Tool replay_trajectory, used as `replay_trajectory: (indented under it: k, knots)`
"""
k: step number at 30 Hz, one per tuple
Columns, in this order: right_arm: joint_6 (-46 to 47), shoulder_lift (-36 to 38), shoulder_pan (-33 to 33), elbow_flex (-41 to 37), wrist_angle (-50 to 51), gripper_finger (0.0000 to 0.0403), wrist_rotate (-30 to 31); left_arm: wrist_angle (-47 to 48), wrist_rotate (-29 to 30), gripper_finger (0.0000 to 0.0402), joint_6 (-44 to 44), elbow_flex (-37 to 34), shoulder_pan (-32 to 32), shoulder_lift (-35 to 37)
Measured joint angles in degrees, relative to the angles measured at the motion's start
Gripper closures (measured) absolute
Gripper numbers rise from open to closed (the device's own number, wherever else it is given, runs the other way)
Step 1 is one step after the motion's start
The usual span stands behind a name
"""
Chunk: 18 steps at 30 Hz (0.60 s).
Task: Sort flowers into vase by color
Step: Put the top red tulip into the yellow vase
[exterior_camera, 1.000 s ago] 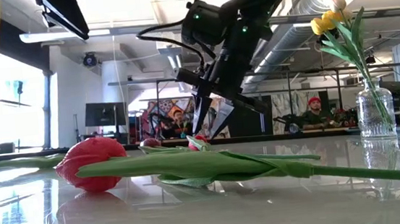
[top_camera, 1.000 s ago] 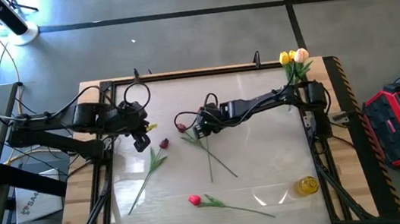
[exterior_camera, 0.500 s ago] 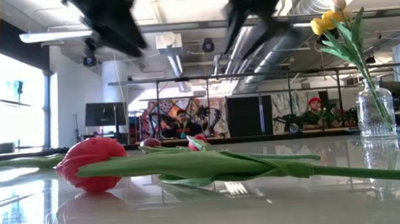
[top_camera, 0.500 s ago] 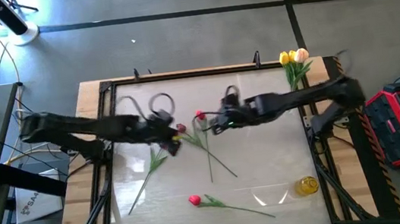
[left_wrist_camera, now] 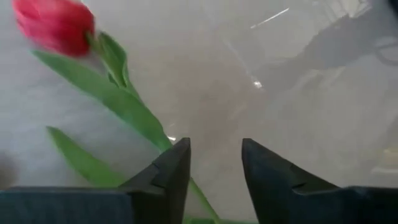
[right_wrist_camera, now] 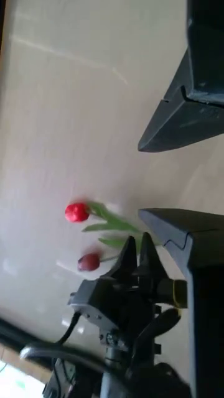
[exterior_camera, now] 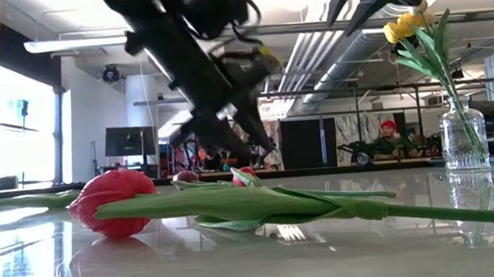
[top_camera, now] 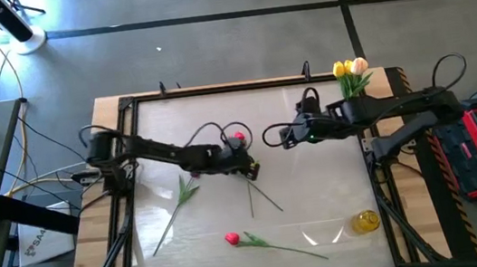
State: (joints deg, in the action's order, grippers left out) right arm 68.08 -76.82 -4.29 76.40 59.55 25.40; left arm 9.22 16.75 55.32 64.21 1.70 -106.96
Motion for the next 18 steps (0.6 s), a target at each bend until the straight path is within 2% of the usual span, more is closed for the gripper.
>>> replay_trajectory:
  k: [7,13,18]
  knots:
    - [-1.7,0.0,-0.4,0.0,2.1,0.0257,-1.3,2.5,-0.3,0.0212,4.5,3.3,0.0,-4.2]
    - [-2.4,0.0,-0.7,0.0,3.3,0.0257,-2.1,7.9,1.4,0.0206,3.5,3.8,0.0,-3.8]
    - [-2.2,0.0,-1.5,0.0,4.2,0.0257,-2.1,8.6,1.3,0.0206,2.1,3.9,-0.1,-5.7]
